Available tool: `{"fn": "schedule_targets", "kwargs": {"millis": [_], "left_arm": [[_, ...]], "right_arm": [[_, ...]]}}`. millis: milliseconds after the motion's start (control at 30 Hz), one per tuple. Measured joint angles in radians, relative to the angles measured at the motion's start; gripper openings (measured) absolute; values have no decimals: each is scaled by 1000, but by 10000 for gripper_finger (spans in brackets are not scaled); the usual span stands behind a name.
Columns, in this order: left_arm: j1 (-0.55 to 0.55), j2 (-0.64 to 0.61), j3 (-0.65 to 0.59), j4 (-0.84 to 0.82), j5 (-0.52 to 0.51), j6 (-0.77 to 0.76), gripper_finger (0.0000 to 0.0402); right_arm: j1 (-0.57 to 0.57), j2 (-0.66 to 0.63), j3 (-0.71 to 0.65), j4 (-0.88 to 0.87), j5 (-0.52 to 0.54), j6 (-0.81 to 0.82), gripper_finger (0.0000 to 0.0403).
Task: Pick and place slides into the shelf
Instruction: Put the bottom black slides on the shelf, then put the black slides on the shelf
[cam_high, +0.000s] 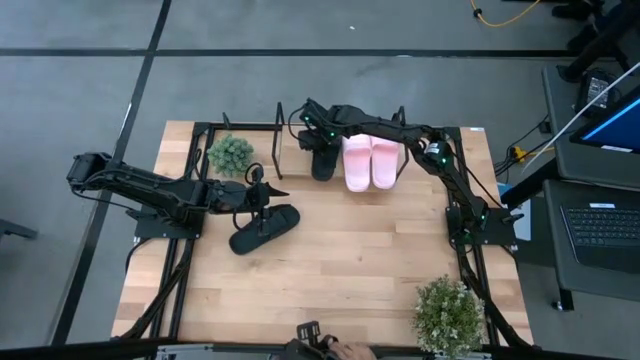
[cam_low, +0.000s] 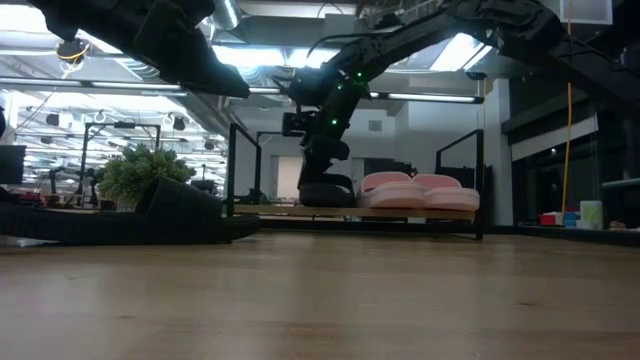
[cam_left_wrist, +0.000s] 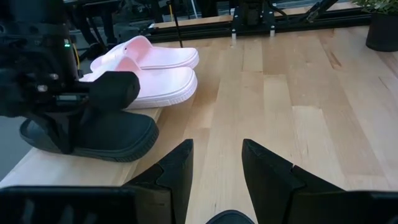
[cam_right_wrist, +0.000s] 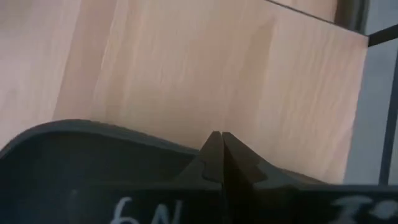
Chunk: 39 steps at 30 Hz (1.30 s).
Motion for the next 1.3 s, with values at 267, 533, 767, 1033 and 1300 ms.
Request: {"fn": "schedule_targets", "kwargs": {"millis": [267,533,767,1033,1300], "left_arm": [[0,0,0,0,0,-16,130],[0,0,0,1,0,53,130],[0,-7,0,-6,-11,193,130],[-3,-157,-47,-69,-41,191,130],[-8,-383,-235,-77,-28,110,130]], "right_arm": [[3,0,0,3,-36,0,1],[57,-61,56,-29,-78,-8,1],[132,-177,144,-174,-59,22,1],[247,-225,144,-235,-41,122,1],[346,-227,57,-141,18,255,0]]}}
